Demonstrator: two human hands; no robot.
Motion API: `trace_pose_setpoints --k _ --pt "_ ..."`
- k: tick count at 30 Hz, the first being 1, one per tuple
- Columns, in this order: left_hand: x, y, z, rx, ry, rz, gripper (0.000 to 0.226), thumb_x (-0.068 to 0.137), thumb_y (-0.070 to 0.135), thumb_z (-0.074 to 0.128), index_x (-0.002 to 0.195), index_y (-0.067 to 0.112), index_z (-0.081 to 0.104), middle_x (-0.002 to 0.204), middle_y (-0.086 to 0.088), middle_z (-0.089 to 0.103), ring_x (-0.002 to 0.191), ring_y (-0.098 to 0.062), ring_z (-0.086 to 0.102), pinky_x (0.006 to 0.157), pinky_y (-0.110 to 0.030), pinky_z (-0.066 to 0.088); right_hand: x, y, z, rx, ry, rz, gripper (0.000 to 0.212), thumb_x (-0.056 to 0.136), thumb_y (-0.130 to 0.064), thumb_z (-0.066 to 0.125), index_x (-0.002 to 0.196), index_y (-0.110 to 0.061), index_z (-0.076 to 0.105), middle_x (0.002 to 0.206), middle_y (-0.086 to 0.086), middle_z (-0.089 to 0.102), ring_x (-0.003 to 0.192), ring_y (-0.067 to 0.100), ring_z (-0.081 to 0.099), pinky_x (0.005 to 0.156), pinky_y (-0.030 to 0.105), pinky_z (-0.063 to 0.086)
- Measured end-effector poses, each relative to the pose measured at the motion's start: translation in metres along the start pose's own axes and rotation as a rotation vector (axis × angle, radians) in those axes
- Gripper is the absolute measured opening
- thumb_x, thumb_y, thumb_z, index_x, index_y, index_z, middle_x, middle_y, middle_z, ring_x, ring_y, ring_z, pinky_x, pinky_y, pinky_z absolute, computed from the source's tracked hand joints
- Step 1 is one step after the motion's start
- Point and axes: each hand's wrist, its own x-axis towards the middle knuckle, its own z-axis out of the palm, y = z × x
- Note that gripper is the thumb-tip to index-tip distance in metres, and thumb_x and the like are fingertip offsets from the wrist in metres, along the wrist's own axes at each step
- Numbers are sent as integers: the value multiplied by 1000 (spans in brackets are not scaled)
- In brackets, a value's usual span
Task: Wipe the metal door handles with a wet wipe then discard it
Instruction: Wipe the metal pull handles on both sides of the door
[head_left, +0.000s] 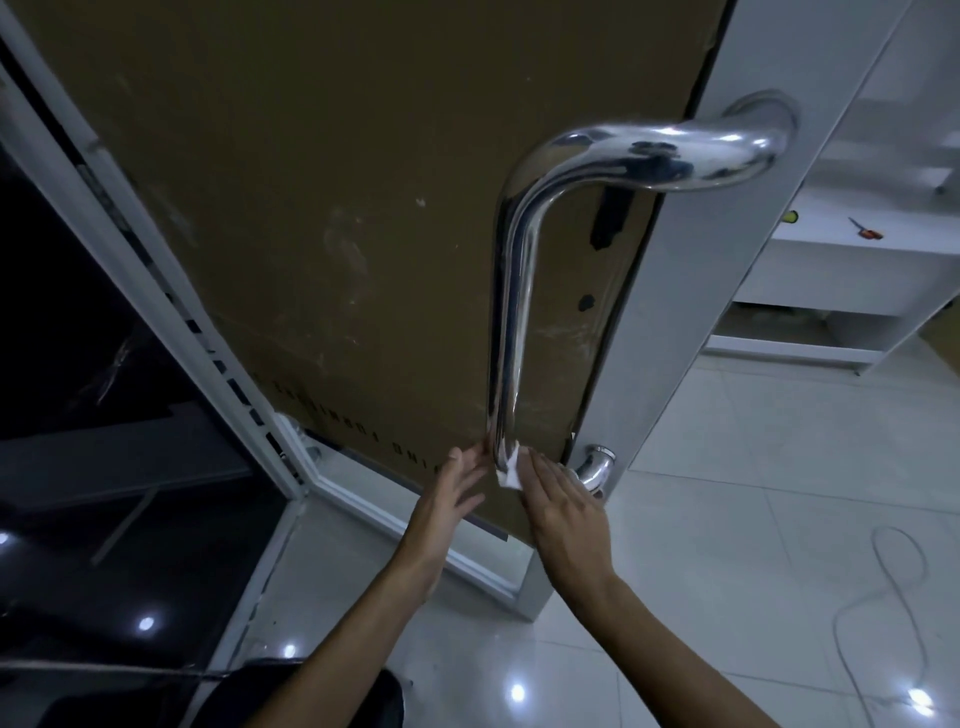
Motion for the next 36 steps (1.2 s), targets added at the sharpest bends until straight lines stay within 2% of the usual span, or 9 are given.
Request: trace_pose_setpoints --k 2,4,7,12,15,19,27,31,36 --pt "1 0 0 -5 18 -1 52 101 48 19 136 27 52 132 13 58 121 0 54 91 -18 44 14 -7 -7 27 -72 96 43 71 -12 83 112 -7 69 88 6 72 73 20 69 56 24 50" --pt "1 0 1 -1 37 0 50 101 48 20 133 29 54 131 10 60 121 -4 55 93 -22 45 26 -8 -18 -12 -194 132 29 74 -20 83 98 -15 68 73 0 67 57 17 64 43 23 30" --pt "1 0 1 -2 44 3 51 101 48 21 134 27 53 132 8 59 121 -6 55 93 -24 47 28 6 -24 -42 -355 60 17 91 -21 64 106 -14 62 82 5 66 67 26 66 49 26 30" --pt "1 4 2 -5 50 -4 42 99 49 23 122 36 56 128 9 58 118 -7 56 91 -24 48 17 29 -36 -37 -408 32 18 91 -28 64 107 -19 62 84 5 66 72 26 65 51 32 48" --pt "3 6 1 -4 69 -14 39 101 47 24 118 35 57 127 7 60 117 -8 57 94 -27 48 21 28 -39 -14 -450 27 18 96 -27 57 113 -19 59 94 8 66 85 29 66 58 30 43" --pt "5 6 3 -7 85 -16 36 102 43 25 114 34 58 125 5 61 117 -11 58 95 -30 49 49 23 -35 42 -683 59 25 101 -31 46 121 -19 55 109 10 65 97 28 64 73 32 46" --pt "4 7 6 -3 83 -19 31 103 42 26 110 36 55 119 6 62 111 -8 59 92 -28 50 93 39 -25 329 -1126 252 52 92 -47 58 133 -17 47 127 8 55 110 25 53 84 31 44" --pt "4 7 5 -6 81 -26 31 103 42 26 109 37 56 119 6 62 111 -8 59 91 -28 51 98 44 -20 288 -1161 274 62 85 -57 61 133 -20 49 130 8 56 110 26 55 81 31 47" --pt "5 8 3 -5 88 -35 33 102 43 26 111 34 56 120 5 62 113 -11 59 99 -36 48 80 33 -35 290 -1021 153 39 96 -47 51 125 -23 55 117 8 60 102 23 58 81 32 44"
